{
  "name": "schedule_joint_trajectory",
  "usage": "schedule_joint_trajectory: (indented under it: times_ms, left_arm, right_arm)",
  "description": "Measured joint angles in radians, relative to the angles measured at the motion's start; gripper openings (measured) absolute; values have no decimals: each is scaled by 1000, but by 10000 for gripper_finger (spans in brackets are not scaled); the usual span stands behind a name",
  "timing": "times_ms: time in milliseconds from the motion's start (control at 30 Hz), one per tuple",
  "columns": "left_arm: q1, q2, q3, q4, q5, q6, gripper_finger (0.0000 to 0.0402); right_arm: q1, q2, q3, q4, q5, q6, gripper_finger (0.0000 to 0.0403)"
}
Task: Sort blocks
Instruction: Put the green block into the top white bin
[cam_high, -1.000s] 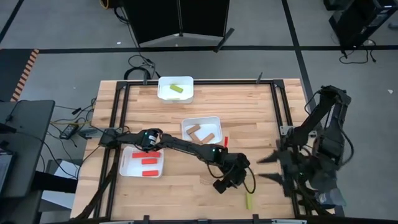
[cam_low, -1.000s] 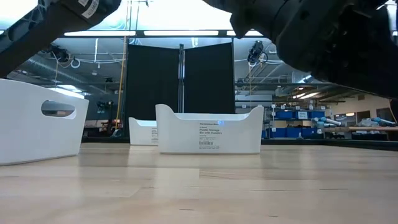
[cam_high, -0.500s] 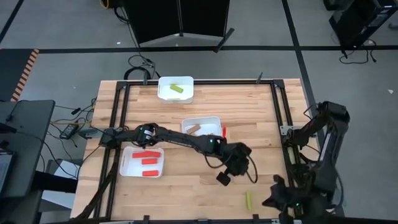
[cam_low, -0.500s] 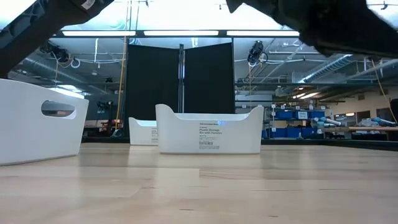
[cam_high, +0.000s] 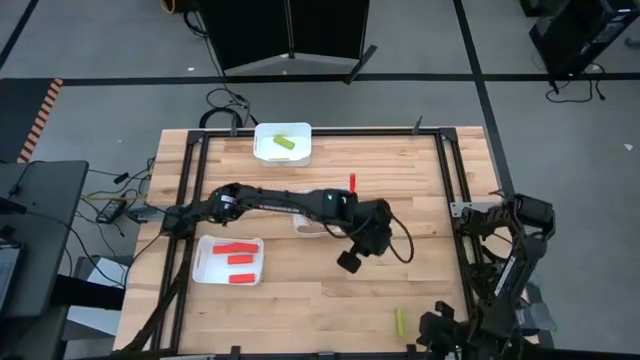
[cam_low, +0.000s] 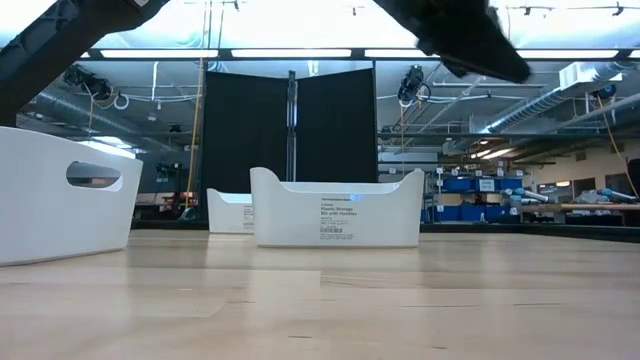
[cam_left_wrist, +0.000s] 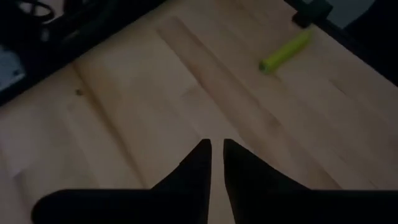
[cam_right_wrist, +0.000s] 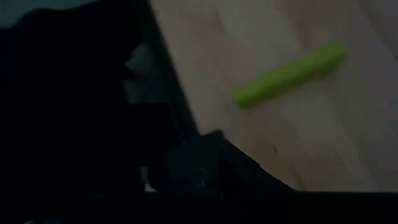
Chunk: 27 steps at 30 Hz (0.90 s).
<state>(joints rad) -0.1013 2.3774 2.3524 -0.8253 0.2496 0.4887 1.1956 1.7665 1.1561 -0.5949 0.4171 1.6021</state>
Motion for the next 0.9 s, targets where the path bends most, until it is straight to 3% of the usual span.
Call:
schedule_joint_trajectory:
  times_ms: [167,300,700,900]
  left_arm:
    - [23,-76,0,-86,-25,2,48]
    - [36,-161,0,-127,-48,1,48]
    - [28,-431,0,-247,-230,-90,48]
    - [6,-518,0,-254,-280,-129,48]
  right_arm:
    - [-13,78,0,-38,-63,120,5]
    - [-43,132,0,-9,-151,110,5]
    - [-195,148,5,-11,-301,-139,5]
    - [-314,149,4,-32,-285,-335,5]
